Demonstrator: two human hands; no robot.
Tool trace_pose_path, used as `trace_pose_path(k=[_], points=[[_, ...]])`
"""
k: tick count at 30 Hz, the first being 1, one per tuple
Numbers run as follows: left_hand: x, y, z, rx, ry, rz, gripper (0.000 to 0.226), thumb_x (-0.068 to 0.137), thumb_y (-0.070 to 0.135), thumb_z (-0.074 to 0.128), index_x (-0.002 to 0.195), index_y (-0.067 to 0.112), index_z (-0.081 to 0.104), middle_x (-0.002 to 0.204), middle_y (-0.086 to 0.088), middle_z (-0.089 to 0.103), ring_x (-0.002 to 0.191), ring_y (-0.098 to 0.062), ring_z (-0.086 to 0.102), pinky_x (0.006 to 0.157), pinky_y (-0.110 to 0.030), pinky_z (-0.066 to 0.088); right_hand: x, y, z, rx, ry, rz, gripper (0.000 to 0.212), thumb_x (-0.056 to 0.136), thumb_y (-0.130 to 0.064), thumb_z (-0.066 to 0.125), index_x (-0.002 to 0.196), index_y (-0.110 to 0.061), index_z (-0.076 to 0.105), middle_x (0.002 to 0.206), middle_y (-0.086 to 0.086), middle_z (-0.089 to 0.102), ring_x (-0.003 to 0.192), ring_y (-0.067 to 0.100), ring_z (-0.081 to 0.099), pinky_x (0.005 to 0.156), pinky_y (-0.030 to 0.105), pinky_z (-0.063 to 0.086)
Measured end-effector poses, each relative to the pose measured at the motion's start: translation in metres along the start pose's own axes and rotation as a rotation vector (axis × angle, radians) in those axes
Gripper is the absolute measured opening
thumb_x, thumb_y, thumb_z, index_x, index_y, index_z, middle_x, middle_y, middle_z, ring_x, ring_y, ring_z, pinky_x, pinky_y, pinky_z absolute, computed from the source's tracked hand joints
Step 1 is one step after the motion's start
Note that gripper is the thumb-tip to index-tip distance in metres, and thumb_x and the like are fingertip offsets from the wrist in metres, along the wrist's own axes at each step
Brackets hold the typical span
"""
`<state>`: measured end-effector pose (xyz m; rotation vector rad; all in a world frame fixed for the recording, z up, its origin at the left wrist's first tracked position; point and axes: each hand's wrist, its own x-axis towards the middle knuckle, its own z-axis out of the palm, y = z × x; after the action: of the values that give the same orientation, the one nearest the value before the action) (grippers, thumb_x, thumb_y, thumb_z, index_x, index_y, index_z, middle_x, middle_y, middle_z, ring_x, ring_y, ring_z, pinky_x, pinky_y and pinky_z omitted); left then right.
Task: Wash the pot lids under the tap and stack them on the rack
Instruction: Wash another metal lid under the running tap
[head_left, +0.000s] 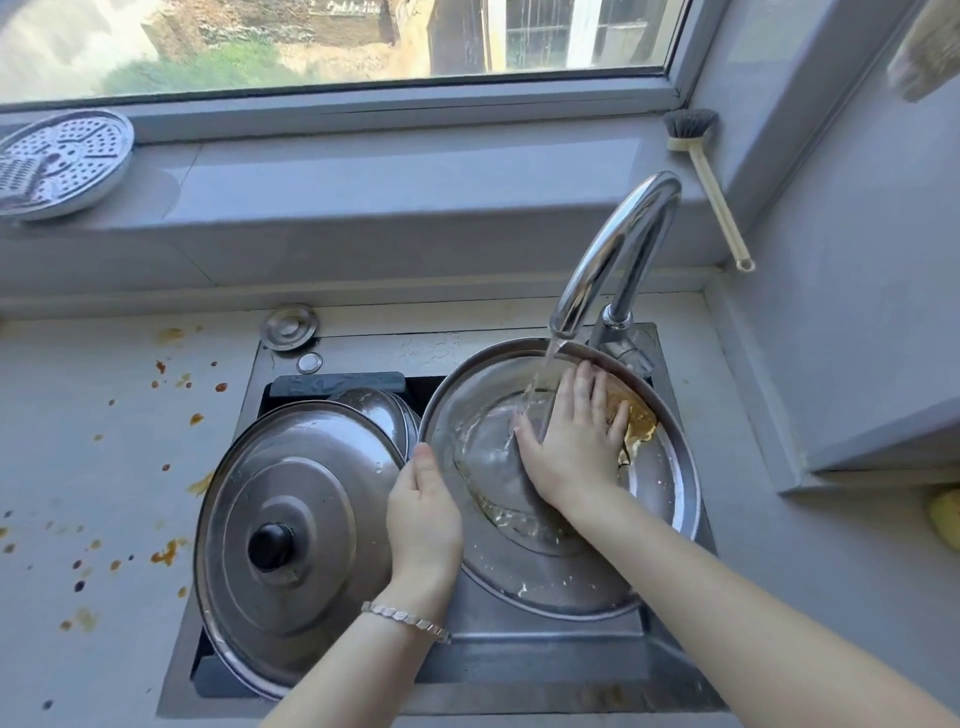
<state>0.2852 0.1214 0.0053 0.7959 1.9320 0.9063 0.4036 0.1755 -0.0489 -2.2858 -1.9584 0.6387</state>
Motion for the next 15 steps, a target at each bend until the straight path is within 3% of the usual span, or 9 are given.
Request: trace_pose_path(k=[3,5,8,12,15], points=[[-0.003,-0.001,0.007,-0.031,-0.03,0.011,0.04,0.101,0.033,0.029,0.094,0.011,0.062,0.085,0.012,0.052,0.092,-0.015,0.045,0.08,-0.023,0.03,-0.006,-0.018,0.002,0.004,-0.05,-0.269,0.068,0.095,-0.048,0.013,0.148,-0.011,-0.007,0.157,0.007,-0.014,0.144,0.018,-0.014,0.115,0.037,-0.012],[0.002,0.003,0.007,-0.059,0.006,0.009,0.043,0.101,0.031,0.03,0.118,0.004,0.059,0.102,0.003,0.055,0.099,-0.013,0.046,0.083,-0.021,0.031,-0.019,-0.027,0.004,0.024,-0.125,-0.532,0.074,0.085,-0.049,0.0,0.149,-0.014,-0.001,0.158,0.003,-0.009,0.144,0.013,-0.013,0.117,0.035,-0.009],[0.017,0.011,-0.001,-0.045,0.047,0.02,0.038,0.101,0.032,0.029,0.106,0.011,0.061,0.096,0.002,0.058,0.094,-0.013,0.047,0.073,-0.017,0.029,-0.035,-0.021,0.002,0.037,-0.236,-0.801,0.072,0.082,-0.045,0.003,0.149,-0.018,0.005,0.158,-0.002,-0.002,0.139,0.006,-0.013,0.114,0.028,-0.012],[0.026,0.029,-0.011,0.151,0.016,0.196,0.039,0.1,0.035,0.027,0.073,0.015,0.046,0.07,0.006,0.049,0.08,-0.023,0.046,0.065,-0.028,0.025,-0.046,0.007,-0.014,0.234,-0.24,-0.777,0.047,0.096,-0.021,0.034,0.143,-0.017,0.035,0.153,-0.007,0.024,0.14,0.001,0.009,0.111,0.013,0.0],[0.022,0.046,-0.011,0.471,-0.013,0.373,0.036,0.1,0.037,0.028,0.083,0.01,0.044,0.074,-0.004,0.052,0.077,-0.029,0.046,0.066,-0.034,0.029,-0.054,0.032,-0.016,0.339,-0.219,-0.539,0.033,0.097,-0.015,0.044,0.126,-0.017,0.057,0.138,-0.006,0.05,0.135,0.006,0.034,0.112,0.015,0.018]])
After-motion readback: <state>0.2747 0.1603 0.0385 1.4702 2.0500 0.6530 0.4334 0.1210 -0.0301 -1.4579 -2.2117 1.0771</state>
